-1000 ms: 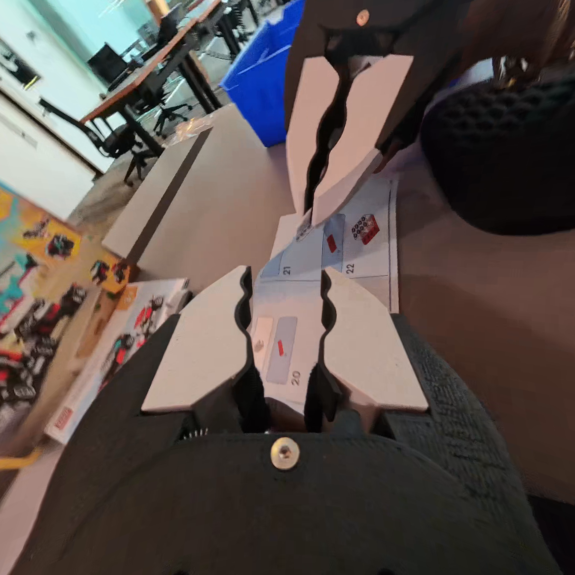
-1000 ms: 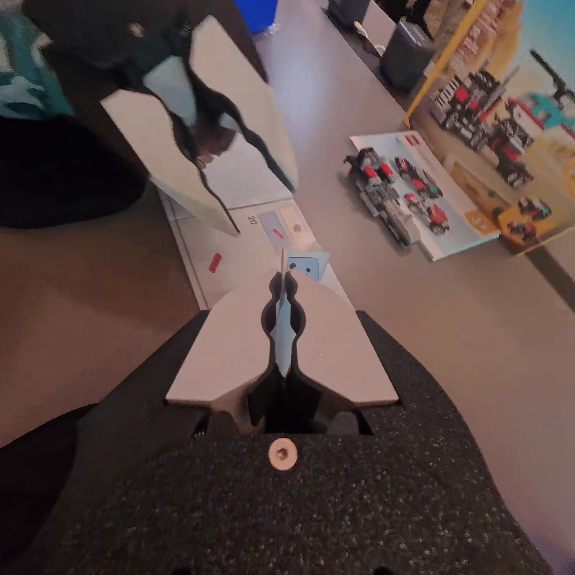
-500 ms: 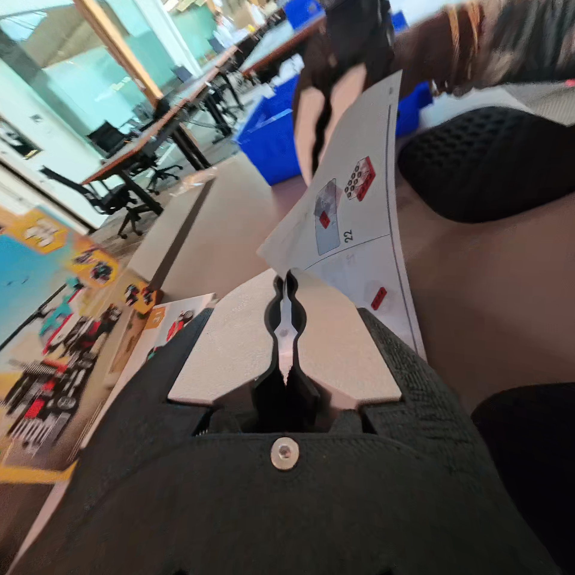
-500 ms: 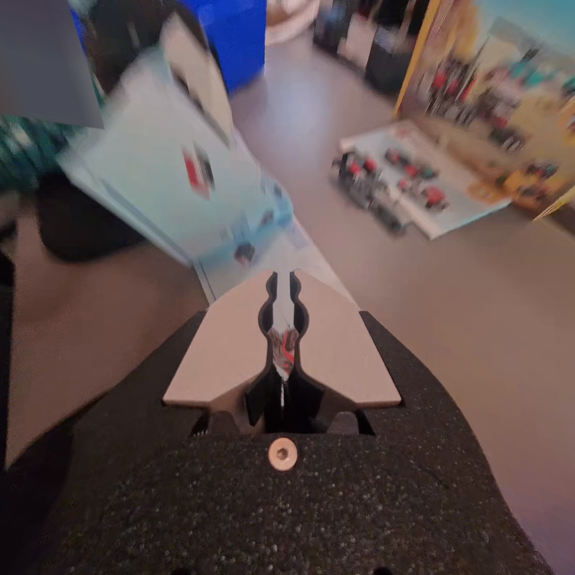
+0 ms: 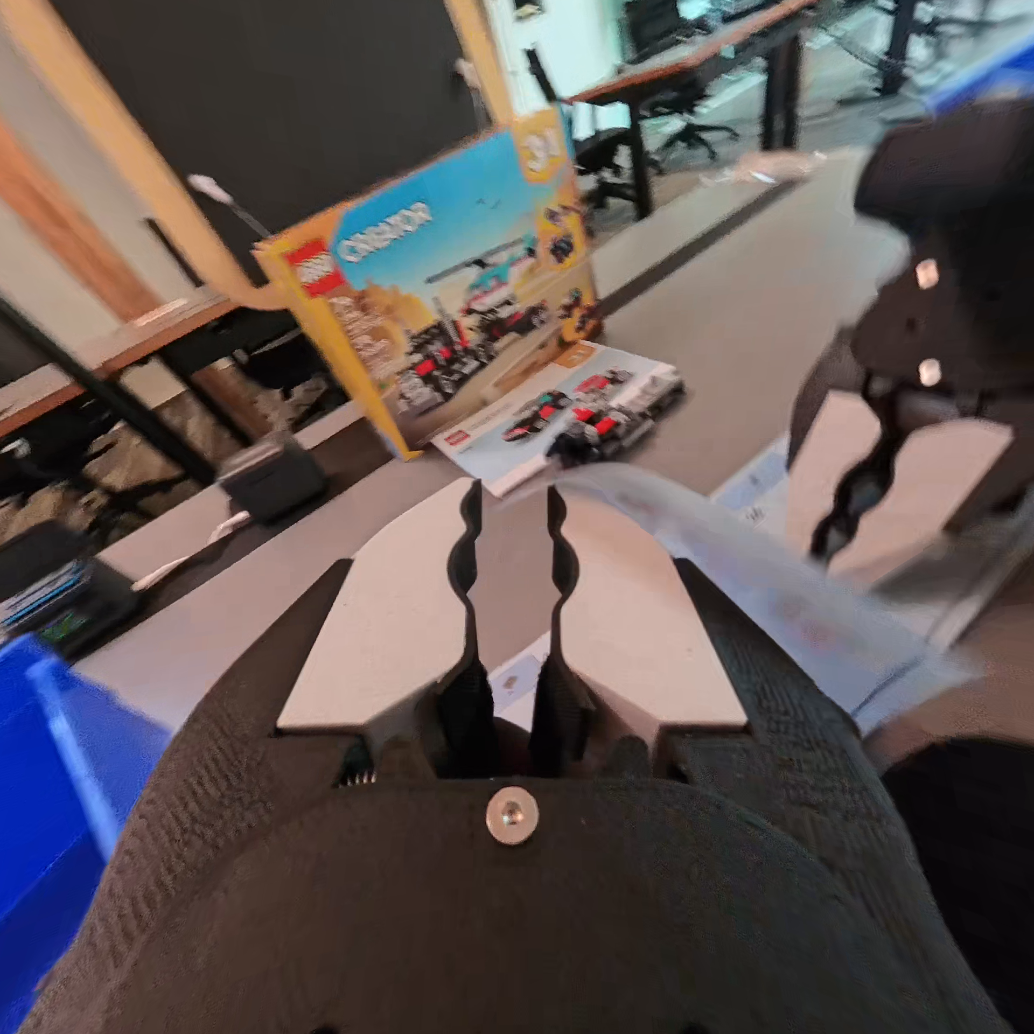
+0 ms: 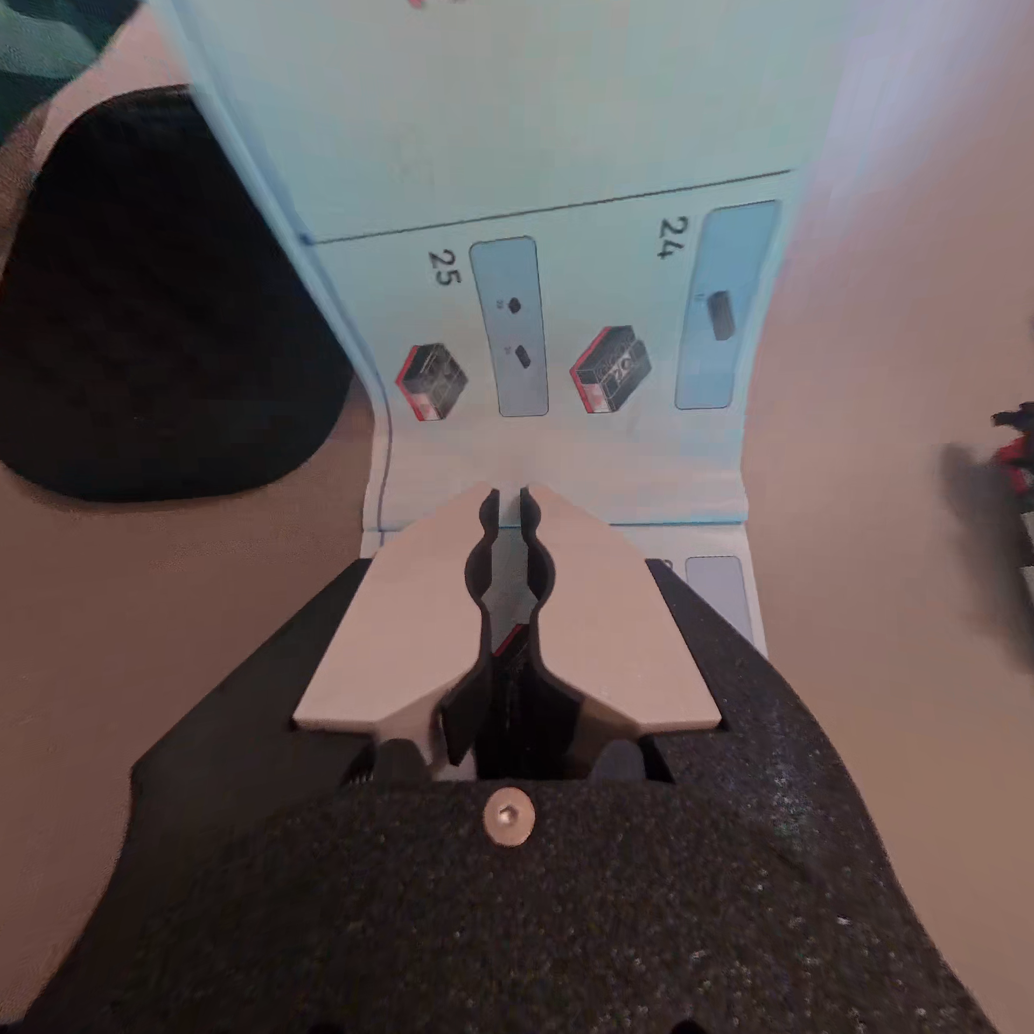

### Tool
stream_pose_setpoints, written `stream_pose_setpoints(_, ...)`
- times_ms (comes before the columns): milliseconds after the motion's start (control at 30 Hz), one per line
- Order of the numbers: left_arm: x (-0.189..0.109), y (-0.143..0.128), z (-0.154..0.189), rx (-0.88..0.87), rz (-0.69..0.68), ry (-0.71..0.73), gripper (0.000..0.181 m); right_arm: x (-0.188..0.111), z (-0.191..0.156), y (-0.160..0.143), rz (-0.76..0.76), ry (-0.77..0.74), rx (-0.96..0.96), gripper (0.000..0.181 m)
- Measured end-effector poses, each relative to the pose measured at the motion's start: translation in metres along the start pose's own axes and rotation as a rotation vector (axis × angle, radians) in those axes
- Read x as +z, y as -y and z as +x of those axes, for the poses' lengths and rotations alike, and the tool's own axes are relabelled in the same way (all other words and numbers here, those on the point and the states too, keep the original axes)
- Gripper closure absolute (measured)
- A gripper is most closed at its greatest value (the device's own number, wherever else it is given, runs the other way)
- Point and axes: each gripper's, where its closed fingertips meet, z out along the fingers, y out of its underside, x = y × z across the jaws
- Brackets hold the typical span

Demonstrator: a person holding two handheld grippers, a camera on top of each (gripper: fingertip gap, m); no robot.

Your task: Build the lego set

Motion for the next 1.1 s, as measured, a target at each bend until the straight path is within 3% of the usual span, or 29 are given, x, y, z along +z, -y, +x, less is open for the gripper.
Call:
stream_pose_setpoints(200,-0.042,0.072,-0.026,0.017,0.097,0.287,0.157,0.001,0.002,0.000,0.010,0.060,0.107,0.178)
stream_pose_setpoints(267,-0.034,0.084,0.011,0.086,0.090,0.137,0.169,0.001,0.002,0.000,0.012,0.071,0.131,0.178)
stream_pose_setpoints(300,-0.023,0.073,0.044,0.085,0.017,-0.027,0.173,0.000,0.001,0.000,0.012,0.075,0.136,0.178)
stream_pose_setpoints(367,-0.006,0.025,0.114,0.065,-0.227,-0.393,0.179,-0.002,0.001,-0.002,0.012,0.093,0.149,0.179)
stream_pose_setpoints(400,0.001,-0.003,0.134,0.089,-0.340,-0.476,0.180,-0.003,0.000,-0.003,0.012,0.105,0.159,0.180)
stream_pose_setpoints(467,0.015,-0.044,0.154,0.222,-0.464,-0.507,0.180,-0.007,-0.001,-0.006,0.013,0.132,0.186,0.181)
stream_pose_setpoints(533,0.024,-0.061,0.167,0.315,-0.495,-0.516,0.180,-0.011,-0.002,-0.010,0.012,0.166,0.211,0.181)
stream_pose_setpoints(700,0.031,-0.060,0.179,0.349,-0.445,-0.515,0.181,-0.020,0.002,-0.017,0.013,0.206,0.294,0.181)
stream_pose_setpoints(867,0.031,-0.060,0.179,0.392,-0.425,-0.519,0.181,-0.026,0.057,-0.017,0.084,-0.074,0.450,0.181)
stream_pose_setpoints(1100,0.032,-0.059,0.178,0.439,-0.381,-0.470,0.181,-0.025,0.060,-0.017,0.064,-0.154,0.379,0.181)
